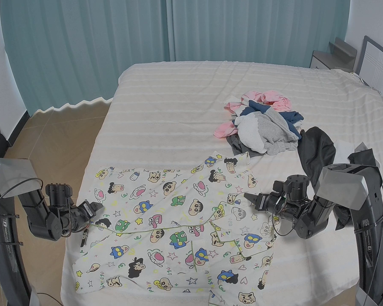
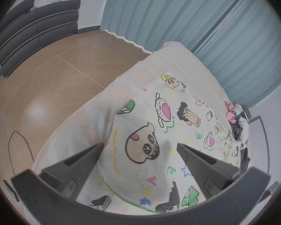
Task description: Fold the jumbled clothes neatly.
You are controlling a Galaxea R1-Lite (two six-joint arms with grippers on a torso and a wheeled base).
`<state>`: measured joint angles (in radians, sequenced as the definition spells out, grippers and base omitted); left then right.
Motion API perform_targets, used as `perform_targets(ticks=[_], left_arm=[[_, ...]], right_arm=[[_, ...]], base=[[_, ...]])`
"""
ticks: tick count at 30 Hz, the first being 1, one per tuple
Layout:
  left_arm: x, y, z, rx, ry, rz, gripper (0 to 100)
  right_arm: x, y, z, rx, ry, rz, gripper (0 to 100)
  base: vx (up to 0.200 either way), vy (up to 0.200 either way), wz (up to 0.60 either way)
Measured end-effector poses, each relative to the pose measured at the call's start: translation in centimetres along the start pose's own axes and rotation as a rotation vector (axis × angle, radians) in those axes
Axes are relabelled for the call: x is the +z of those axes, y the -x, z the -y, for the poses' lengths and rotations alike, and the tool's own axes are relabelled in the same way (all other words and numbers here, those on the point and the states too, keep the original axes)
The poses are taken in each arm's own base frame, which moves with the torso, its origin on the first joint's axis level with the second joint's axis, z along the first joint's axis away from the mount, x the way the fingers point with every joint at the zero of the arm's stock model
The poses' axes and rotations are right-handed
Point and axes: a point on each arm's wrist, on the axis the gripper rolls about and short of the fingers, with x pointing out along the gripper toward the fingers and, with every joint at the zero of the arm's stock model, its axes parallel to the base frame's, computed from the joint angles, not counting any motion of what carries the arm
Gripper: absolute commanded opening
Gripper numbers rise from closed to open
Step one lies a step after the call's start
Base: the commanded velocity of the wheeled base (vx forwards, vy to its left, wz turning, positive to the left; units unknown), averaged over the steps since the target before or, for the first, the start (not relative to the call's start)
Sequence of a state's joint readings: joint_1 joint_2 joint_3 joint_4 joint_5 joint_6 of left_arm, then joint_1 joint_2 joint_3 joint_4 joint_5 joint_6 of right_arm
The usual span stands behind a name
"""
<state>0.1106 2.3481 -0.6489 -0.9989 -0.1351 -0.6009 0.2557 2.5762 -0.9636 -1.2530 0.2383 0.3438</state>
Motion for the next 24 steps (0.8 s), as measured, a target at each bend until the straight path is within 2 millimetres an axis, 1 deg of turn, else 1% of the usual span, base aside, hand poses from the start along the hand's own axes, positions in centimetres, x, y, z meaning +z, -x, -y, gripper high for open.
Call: perform_targets(ticks=[15,24], left_arm=[[-0.2,0.0,-0.2,0.006,0.002,-0.009,0],[-0.3,0.1,-0.4,0.015,0.005,-0.009,0]], right_arm=[[0.0,0.2,0.3,-0.024,-0.006,-0.005,0],[-0.4,1.5,-0.2,-0.035,-0.037,-0.087,0]], base=[[0.000,0.000,0.00],[0.000,0.000,0.00]])
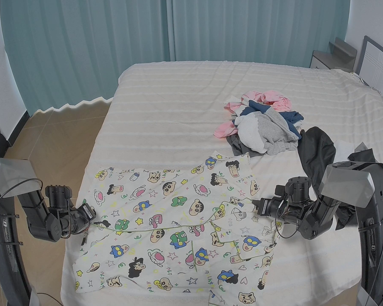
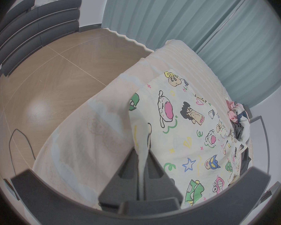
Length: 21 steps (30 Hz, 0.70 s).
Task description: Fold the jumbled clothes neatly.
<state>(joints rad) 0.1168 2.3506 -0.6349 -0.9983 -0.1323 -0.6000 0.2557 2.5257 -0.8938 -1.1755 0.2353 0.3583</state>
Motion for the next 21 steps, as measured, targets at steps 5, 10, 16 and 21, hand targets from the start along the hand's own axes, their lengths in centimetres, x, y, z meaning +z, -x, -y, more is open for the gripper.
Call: perform_targets(ticks=[5,10,16,21], left_arm=[[0.0,0.1,-0.1,0.002,0.001,0.000,0],[0.0,0.1,-0.1,0.002,0.002,0.001,0],[0.0,0.1,-0.1,0.003,0.003,0.001,0],[0.1,0.1,-0.1,0.003,0.004,0.002,0]], right_arm=[[0.6,0.6,-0.4,0.005,-0.024,-0.012,0],[1.0,0.8,-0.5,0.004,-0.027,-0.009,0],[0.8,1.4,-0.4,-0.022,-0.049,-0.086,0],[1.3,1.7,-0.5,-0.023,-0.054,-0.089,0]], base=[[0.000,0.000,0.00],[0.000,0.000,0.00],[0.000,0.000,0.00],[0.000,0.000,0.00]])
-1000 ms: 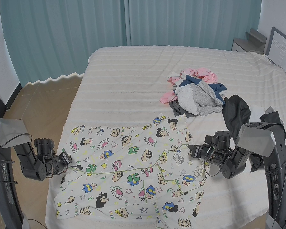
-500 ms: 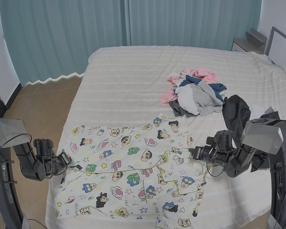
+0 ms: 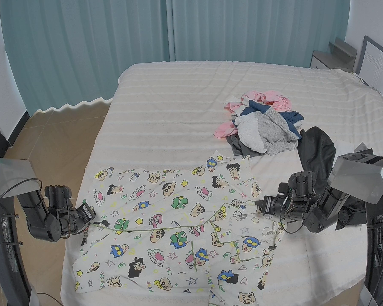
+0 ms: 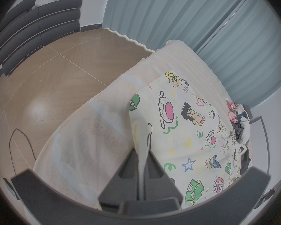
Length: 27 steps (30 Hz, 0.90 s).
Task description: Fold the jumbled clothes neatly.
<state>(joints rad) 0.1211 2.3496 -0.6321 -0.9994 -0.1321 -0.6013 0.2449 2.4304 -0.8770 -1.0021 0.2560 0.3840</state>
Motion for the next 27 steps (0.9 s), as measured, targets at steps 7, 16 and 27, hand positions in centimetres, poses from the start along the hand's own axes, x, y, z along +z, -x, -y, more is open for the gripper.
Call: perform_targets(ticks=[7,16,27], left_arm=[[0.0,0.0,0.0,0.000,0.000,0.000,0],[-0.1,0.2,-0.1,0.005,-0.002,-0.002,100],[1.2,1.9,1.0,-0.031,-0.020,0.140,100]], right_arm=[[0.2,0.1,0.0,-0.003,-0.002,-0.004,100],[0.3,0.2,-0.2,-0.003,-0.001,-0.007,100],[1.8,1.7,-1.2,0.003,0.002,0.020,100]], base=[[0.000,0.000,0.00],[0.000,0.000,0.00],[0.000,0.000,0.00]])
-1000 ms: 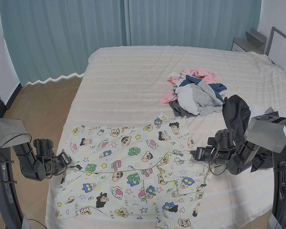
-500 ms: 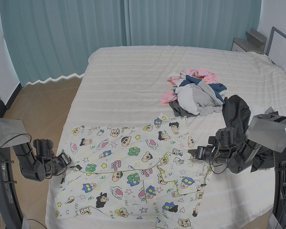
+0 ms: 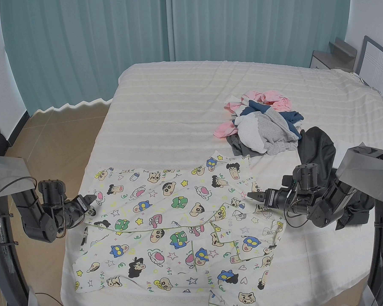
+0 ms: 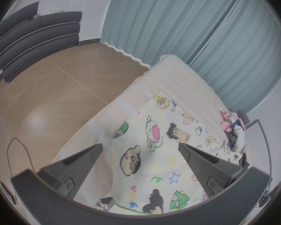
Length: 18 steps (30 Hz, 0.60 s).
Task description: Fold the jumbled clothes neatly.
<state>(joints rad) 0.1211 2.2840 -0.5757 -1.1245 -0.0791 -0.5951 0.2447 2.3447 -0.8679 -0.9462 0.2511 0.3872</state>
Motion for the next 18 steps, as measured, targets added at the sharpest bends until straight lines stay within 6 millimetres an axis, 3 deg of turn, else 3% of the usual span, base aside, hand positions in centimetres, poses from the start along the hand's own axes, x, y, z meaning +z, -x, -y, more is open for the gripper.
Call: perform_targets(ticks=[7,11,14,18], left_arm=[[2.1,2.6,1.8,-0.041,-0.008,0.089,100],[2.7,3.6,2.2,-0.021,-0.009,0.131,100],[2.4,4.4,2.0,0.014,-0.006,0.137,100],[0.4,6.1,1.1,0.085,0.014,0.091,100]], right_arm=[[0.5,2.8,-0.8,-0.016,-0.042,-0.020,100],[-1.0,4.8,-1.6,-0.021,-0.091,-0.073,100],[-2.2,6.1,-2.3,-0.017,-0.110,-0.109,100],[-3.1,7.0,-3.3,0.019,-0.098,-0.101,100]], base=[[0.000,0.000,0.00],[-0.200,0.000,0.00],[-0.200,0.000,0.00],[-0.200,0.000,0.00]])
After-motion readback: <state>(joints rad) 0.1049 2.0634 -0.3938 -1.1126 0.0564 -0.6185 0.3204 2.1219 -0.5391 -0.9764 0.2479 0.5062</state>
